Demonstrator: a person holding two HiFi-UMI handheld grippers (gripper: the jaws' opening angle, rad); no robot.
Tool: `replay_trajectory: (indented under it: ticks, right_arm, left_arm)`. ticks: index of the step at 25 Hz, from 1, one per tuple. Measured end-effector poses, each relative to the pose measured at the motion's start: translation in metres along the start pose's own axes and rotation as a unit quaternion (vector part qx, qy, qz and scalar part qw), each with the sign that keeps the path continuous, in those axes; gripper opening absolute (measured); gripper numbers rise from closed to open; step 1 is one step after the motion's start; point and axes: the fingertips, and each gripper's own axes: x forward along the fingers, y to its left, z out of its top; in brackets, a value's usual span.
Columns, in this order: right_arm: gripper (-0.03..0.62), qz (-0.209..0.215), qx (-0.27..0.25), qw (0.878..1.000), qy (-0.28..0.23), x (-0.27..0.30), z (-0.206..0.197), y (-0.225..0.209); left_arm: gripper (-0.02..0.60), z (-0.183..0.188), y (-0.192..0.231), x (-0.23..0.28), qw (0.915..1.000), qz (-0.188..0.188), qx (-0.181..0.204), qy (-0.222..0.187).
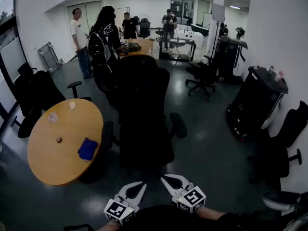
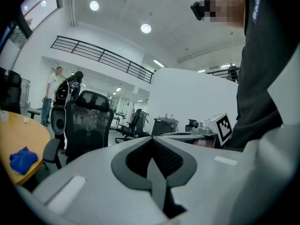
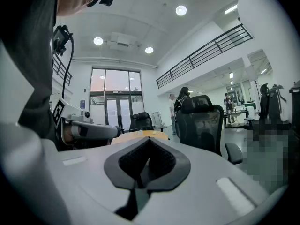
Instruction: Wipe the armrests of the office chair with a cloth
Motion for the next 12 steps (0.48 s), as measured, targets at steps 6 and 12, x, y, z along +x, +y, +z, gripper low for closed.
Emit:
replay_trajectory:
  ticks: [6,12]
  right_arm:
    - [0.003,-0.001,0.002,1.000,0.006,-0.0068,-0.0063,0.0060]
    - [0.003,0.008,0.007,1.000,0.003,-0.0065,-0.0060,0.0066]
  left_arm:
    - [0.020,-0.0005,-0.0070,-0.0064,0.9999,0.000,0.011,0.008]
    - [0.020,-0.0011,-0.0066,-0.0053,0.9999,0.002,0.013,0.006]
